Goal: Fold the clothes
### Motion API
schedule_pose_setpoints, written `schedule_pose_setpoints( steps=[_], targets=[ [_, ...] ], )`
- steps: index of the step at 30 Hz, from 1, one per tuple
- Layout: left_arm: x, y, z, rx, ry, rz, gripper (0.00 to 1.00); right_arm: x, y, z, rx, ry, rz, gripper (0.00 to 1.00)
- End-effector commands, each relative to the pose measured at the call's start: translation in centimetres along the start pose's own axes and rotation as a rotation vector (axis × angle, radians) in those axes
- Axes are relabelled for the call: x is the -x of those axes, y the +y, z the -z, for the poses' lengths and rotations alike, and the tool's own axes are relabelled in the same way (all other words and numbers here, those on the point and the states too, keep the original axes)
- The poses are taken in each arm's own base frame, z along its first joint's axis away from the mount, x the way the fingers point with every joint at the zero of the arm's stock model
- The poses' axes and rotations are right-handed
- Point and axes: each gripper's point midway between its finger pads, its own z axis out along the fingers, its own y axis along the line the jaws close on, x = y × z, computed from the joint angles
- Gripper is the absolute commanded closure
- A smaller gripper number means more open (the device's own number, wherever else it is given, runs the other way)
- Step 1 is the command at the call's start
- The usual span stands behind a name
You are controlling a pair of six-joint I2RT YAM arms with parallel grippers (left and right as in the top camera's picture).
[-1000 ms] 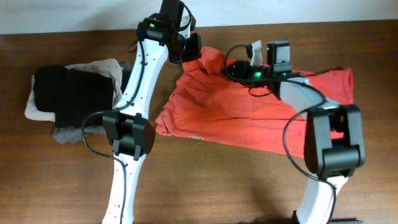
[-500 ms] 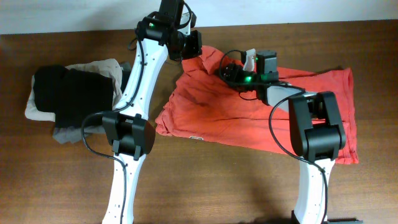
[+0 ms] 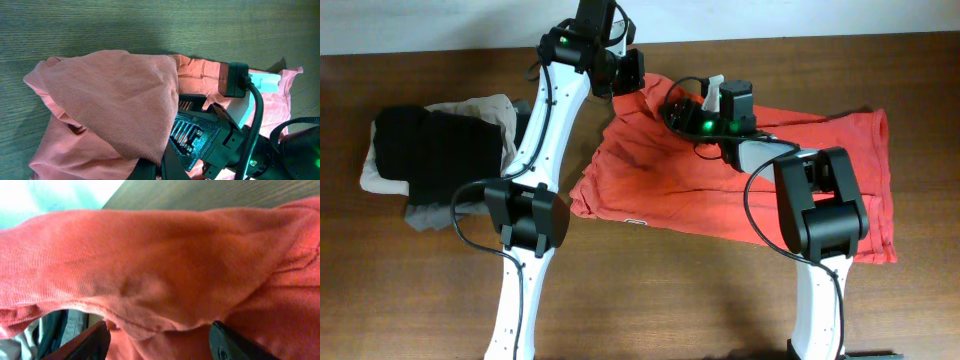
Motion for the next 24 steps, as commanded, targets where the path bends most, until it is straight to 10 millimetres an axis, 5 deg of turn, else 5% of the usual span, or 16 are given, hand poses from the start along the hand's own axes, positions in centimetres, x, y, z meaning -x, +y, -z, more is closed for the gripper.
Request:
schedule_pose_setpoints(
  steps=[1,9,17,24],
  targets=[
    [0.4,-0.5,0.5,-0.018,-0.012,-0.022,1.00,-1.1,0.1,-0.9,-0.010,0.018,0.048,0.32],
    [0.3,-0.4,0.5,-0.017,-0.010,-0.021,0.99,-4.7,0.7,-2.2,-0.042,0.107,0.161,0.28],
    [0.2,-0.4,0.5,-0.016,-0.005,-0.019,1.00,-3.9,-1.6,-2.3,-0.201,0.031,0.099,0.28],
    [0.0,-0.2,0.5,-0.009,0.002,-0.015,1.00,-1.6,-2.9,-1.3,-0.225,-0.046,-0.005,0.62]
  ],
)
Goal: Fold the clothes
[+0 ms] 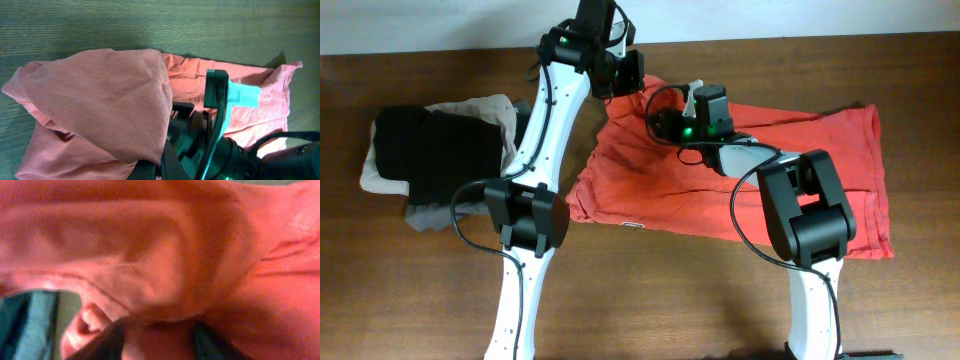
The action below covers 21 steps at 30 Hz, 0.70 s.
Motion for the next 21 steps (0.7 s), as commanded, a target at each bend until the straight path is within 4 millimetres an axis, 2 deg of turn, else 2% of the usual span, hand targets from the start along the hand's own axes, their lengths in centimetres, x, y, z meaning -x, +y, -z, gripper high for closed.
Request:
schedule_pose_setpoints(
  steps=[1,6,12,13,16,18,21],
  targets=[
    [0.4,-0.4,0.5,-0.012,-0.013,-0.022,1.00,0.5,-2.8,0.0,-0.064,-0.032,-0.072,0.66],
    [0.4,-0.3,0.5,-0.011,-0.013,-0.022,0.99,2.0,-1.6,0.8,0.050,-0.021,-0.064,0.82],
    [0.1,-0.1,0.6,-0.006,-0.003,-0.014,1.00,3.5,1.2,1.7,0.194,0.013,-0.014,0.84],
    [0.2,-0.1,0.6,-0.006,-0.003,-0.014,0.99,3.5,1.4,1.8,0.206,0.020,-0.013,0.83],
    [0.2,-0.1,0.6,-0.006,-0.004,-0.033,0.99,2.8,1.0,1.7,0.188,0.052,-0.040,0.66],
    [0.1,-0.1,0.6,-0.005,-0.002,-0.036,1.00,1.8,0.2,1.6,0.157,0.091,-0.097,0.46],
    [0.1,-0.1,0.6,-0.006,-0.002,-0.036,1.00,0.7,-0.6,1.5,0.120,0.133,-0.166,0.43]
  ],
)
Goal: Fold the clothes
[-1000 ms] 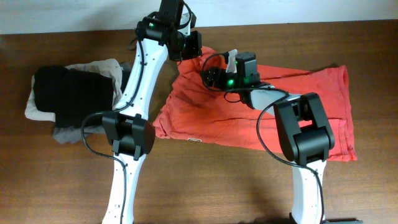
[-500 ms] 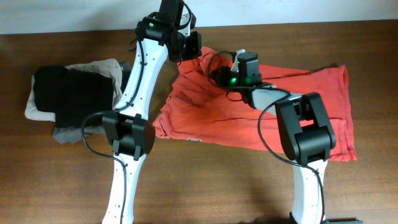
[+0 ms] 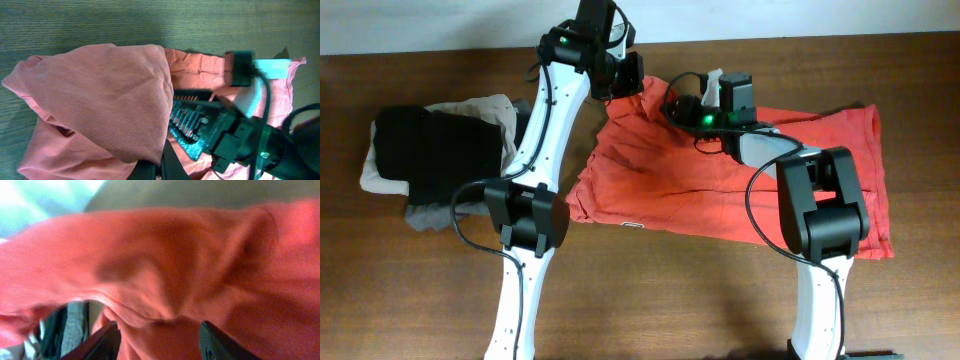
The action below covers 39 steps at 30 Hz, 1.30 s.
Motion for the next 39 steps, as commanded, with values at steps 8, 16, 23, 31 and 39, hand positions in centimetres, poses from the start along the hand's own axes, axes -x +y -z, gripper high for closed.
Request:
schedule_pose_setpoints(
  steps=[8,16,23,31,39],
  targets=[
    [0.4,-0.3,0.5,-0.016,-0.015,-0.029,0.99,-0.7,-0.6,-0.9,-0.035,0.003,-0.160,0.35],
    [0.2,-0.9,0.4,-0.026,-0.008,-0.037,0.99,0.1,0.1,-2.3,-0.021,-0.076,-0.107,0.36],
    [0.0,-1.0,0.3,-0.026,-0.004,-0.039,0.99,-0.3,-1.1,-3.1,-0.015,-0.074,-0.176,0.50],
    [0.0,-1.0,0.3,-0.024,-0.004,-0.038,0.99,1.3,0.2,-2.2,0.082,-0.090,-0.116,0.84],
    [0.1,-0.9,0.3,-0.020,-0.006,-0.044,0.99,2.8,2.1,0.3,0.215,-0.056,-0.064,0.96]
  ],
)
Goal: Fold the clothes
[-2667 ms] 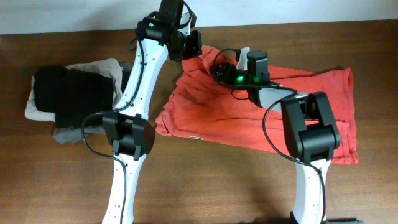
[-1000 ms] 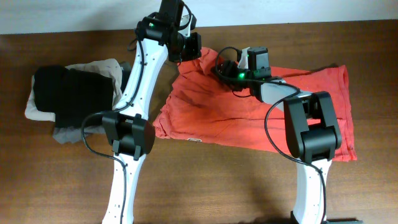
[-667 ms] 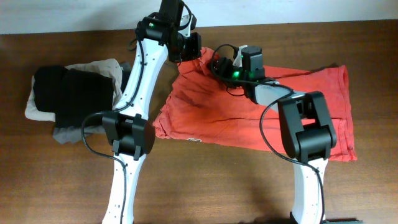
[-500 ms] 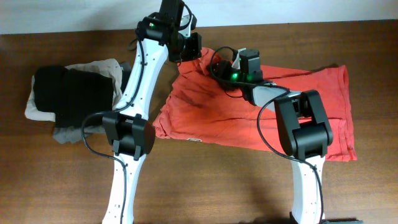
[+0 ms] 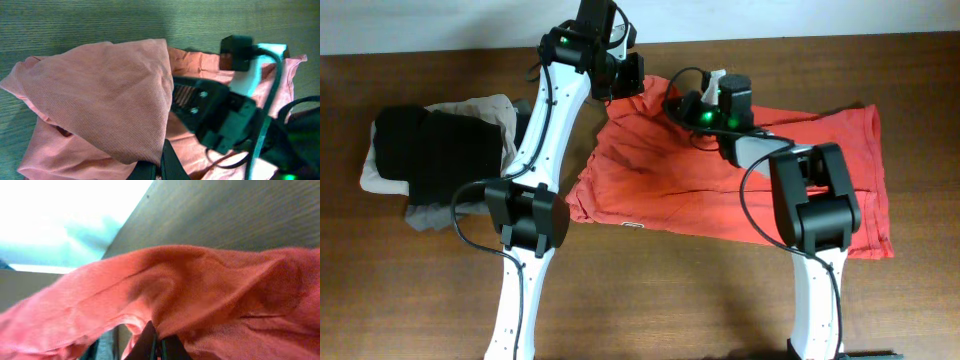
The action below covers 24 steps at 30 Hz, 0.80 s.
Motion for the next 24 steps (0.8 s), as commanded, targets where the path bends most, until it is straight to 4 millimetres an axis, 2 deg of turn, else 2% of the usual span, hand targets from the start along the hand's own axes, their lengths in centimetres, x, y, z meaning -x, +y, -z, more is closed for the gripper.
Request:
schedule_pose_setpoints(
  steps=[1,5,8,16,19,24],
  targets=[
    [0.3,-0.7,0.3,-0.013,-0.012,-0.037,0.99,0.2,1.9,1.2,0.085,0.057,0.038,0.96],
    [0.2,-0.7,0.3,-0.012,-0.012,-0.050,0.99,0.7,4.2,2.9,0.157,0.100,0.056,0.96],
    [0.1,-0.5,0.3,-0.001,-0.007,-0.062,1.00,0.5,5.1,4.0,0.181,0.143,0.043,0.96],
    [-1.7,3.2,0.7,0.193,0.054,-0.067,0.99,-0.7,7.2,6.4,0.251,0.266,0.008,0.96],
    [-2.2,4.6,1.1,0.270,0.070,-0.064,0.98,-1.5,7.1,7.2,0.242,0.312,-0.032,0.96],
    [-2.7,5.9,1.5,0.348,0.087,-0.061,0.93,-3.0,5.5,7.9,0.159,0.365,-0.120,0.96]
  ],
)
